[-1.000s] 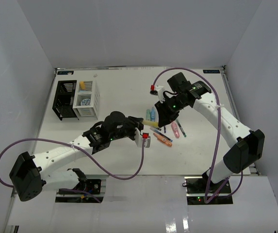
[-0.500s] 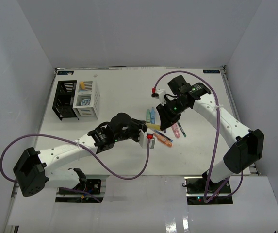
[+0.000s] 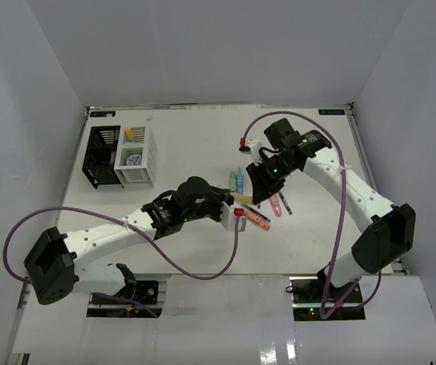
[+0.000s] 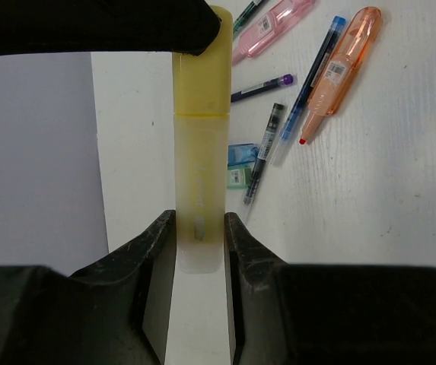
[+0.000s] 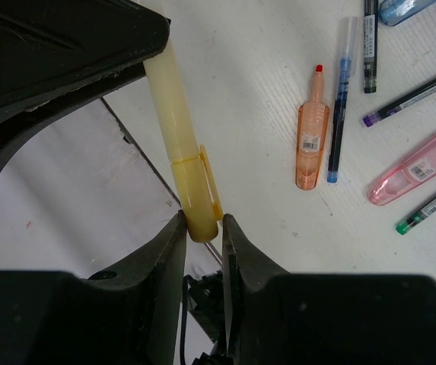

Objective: Sort the stationery into containers
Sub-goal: Close the pen cap on the pen.

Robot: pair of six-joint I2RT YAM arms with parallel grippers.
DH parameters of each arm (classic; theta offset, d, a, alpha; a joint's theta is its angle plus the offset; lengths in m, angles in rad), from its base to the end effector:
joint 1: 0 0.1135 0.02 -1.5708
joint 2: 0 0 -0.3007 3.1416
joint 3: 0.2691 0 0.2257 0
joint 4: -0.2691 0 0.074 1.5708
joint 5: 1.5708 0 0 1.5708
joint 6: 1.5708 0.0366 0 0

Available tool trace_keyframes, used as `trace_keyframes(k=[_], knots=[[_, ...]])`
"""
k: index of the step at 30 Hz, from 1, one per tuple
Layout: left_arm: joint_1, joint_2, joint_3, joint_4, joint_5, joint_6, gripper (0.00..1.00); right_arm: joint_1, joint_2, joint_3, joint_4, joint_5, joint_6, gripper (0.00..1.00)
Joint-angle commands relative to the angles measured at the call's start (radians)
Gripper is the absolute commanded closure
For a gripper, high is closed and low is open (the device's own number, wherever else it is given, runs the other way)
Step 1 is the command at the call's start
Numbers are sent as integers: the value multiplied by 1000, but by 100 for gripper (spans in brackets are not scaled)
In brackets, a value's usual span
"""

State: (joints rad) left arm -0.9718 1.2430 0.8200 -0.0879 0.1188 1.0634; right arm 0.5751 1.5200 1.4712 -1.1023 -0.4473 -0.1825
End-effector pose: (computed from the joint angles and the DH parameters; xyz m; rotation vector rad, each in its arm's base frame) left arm 0.1331 -0.2027 0.3096 1.8054 1.0298 -0.0677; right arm 0.2168 0.1594 0.3654 -1.1322 2.4870 0.7223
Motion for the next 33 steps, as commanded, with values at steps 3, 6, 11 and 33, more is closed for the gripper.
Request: trace_keyframes(k=[3, 6, 11, 33], knots=[[-71, 1, 68, 178, 193, -23, 100, 20, -14, 3, 237, -100, 35, 92], [-71, -1, 62, 192, 206, -32, 100, 20, -14, 3, 245, -103, 35, 92], [-82, 21, 82, 206, 214, -36, 100, 22, 5, 18, 248, -123, 41, 92], [-99, 13, 85, 171, 176, -52, 100, 19, -46, -58, 283, -68, 29, 92]])
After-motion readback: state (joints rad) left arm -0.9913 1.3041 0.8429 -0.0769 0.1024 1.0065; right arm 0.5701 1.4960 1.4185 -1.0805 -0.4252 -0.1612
